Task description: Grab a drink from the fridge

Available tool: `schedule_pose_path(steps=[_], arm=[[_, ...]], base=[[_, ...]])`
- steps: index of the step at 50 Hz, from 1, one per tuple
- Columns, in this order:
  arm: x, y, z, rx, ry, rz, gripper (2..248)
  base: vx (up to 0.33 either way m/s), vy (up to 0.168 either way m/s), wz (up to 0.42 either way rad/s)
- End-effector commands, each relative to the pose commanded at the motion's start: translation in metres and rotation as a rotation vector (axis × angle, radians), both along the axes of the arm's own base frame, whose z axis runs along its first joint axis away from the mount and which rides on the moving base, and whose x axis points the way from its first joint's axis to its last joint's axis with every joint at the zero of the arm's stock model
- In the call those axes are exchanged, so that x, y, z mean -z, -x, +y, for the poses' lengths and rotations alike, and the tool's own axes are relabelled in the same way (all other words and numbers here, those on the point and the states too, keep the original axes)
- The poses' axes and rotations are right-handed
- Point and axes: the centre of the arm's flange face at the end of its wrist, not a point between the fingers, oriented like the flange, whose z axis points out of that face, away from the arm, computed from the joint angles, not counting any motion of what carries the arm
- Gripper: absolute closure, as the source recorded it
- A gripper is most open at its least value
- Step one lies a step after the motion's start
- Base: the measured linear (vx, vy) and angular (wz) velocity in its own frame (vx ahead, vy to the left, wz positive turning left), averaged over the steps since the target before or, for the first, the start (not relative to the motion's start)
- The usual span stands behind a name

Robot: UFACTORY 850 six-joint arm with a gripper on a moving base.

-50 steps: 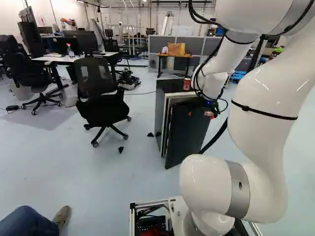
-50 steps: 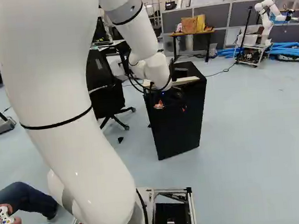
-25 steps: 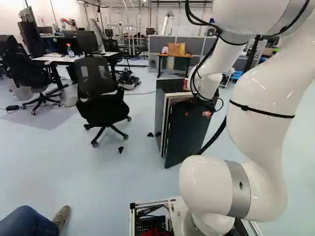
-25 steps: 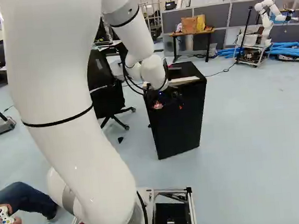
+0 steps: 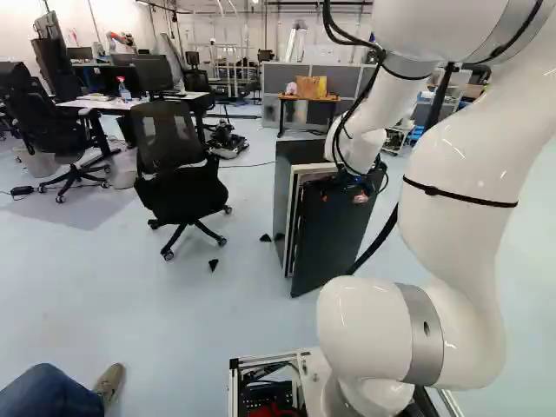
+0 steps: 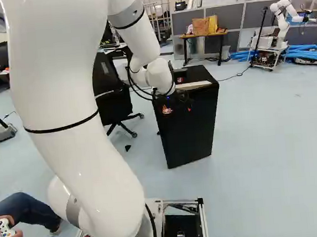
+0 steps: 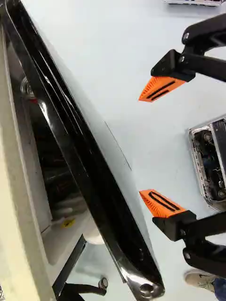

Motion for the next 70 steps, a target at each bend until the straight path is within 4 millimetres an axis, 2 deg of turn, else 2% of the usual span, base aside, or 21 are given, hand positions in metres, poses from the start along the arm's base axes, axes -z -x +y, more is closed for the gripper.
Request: schedule_pose_path(steps=[17,70], arm=[[0.0,-0.008,0.005,-0.015,0.001,-0.003,3],[0.001,-0.03,0.005,-0.027,0.004,-0.015,3]], base=[[0.0,0.0,0.0],[0.0,0.0,0.0]])
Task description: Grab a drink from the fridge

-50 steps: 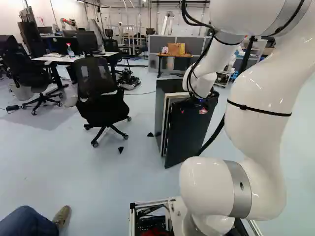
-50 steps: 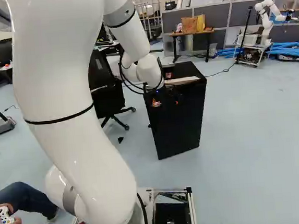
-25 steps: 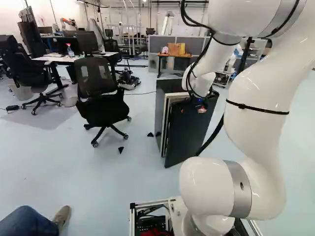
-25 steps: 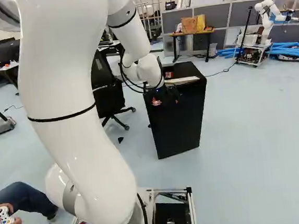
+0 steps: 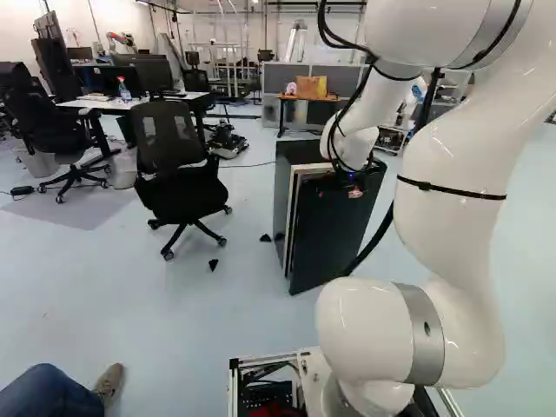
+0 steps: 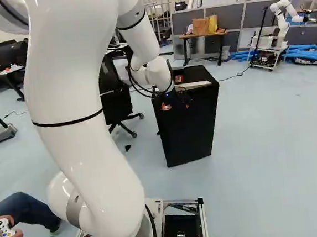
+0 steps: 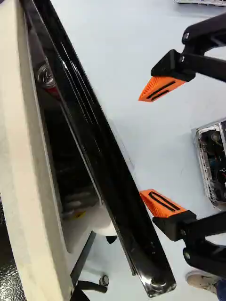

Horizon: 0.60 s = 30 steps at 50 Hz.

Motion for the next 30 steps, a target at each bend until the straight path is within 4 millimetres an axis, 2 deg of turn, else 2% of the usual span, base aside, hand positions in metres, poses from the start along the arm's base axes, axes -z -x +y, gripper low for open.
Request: schedule_pose_path(steps=[30], arm=[[-0.001,-0.014,0.0,-0.008,0.006,-0.028,3]], base=[[0.0,0.0,0.0]])
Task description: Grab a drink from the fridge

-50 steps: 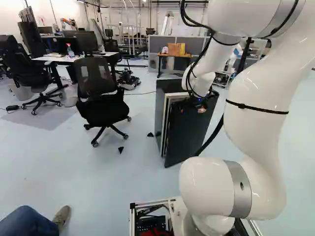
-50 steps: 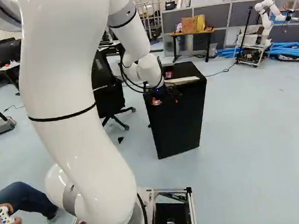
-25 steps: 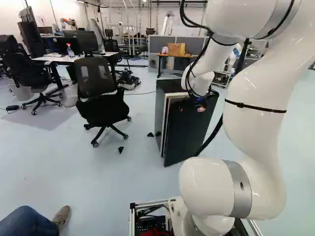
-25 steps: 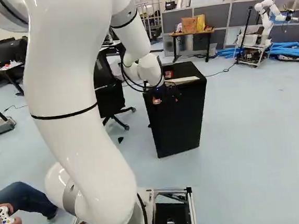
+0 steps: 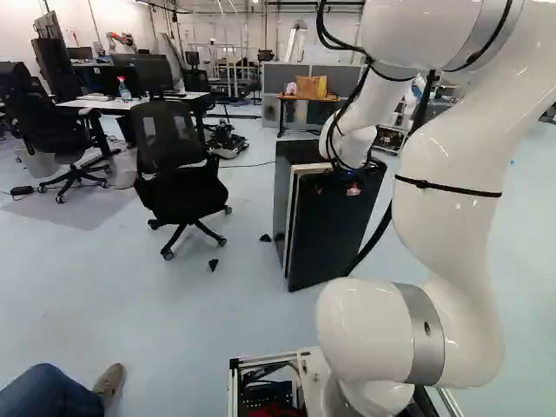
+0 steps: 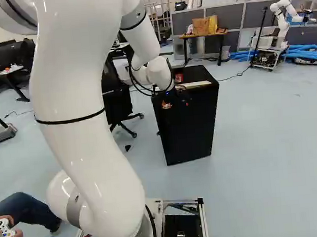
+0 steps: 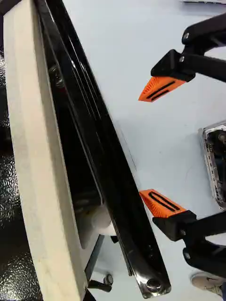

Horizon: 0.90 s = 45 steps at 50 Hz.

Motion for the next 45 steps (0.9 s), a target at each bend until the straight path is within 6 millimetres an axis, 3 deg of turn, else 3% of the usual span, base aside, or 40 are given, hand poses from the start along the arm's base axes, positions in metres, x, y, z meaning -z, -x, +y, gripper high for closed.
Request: schedule_pose_path(steps=[45], arm=[[0.0,-0.02,0.0,-0.01,0.005,-0.023,3]], base=[[0.0,0.0,0.0]])
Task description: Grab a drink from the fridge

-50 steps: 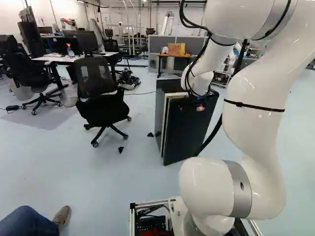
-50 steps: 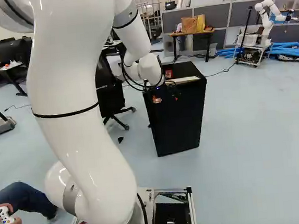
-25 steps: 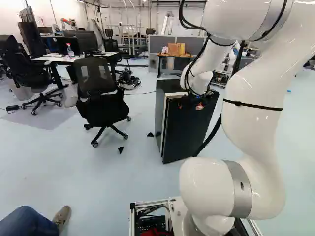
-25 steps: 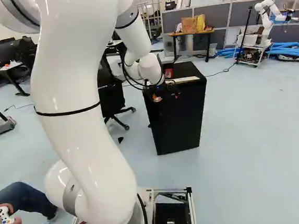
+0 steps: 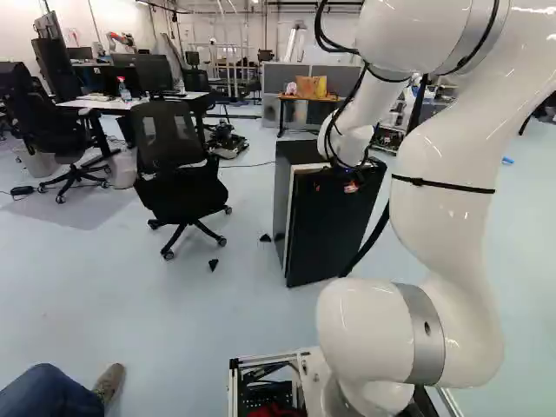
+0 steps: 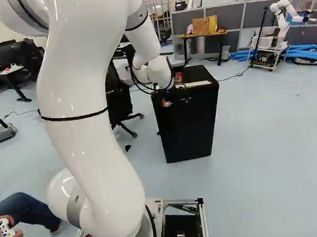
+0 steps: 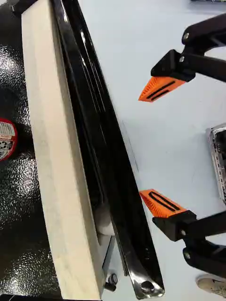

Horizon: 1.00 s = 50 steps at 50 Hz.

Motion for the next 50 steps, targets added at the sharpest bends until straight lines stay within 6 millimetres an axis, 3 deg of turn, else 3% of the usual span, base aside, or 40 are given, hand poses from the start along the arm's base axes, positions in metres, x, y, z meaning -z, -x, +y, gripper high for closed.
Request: schedule_pose_path(steps=[50], arm=[[-0.001,-0.016,0.0,-0.008,0.007,-0.037,3]], base=[[0.0,0.0,0.0]])
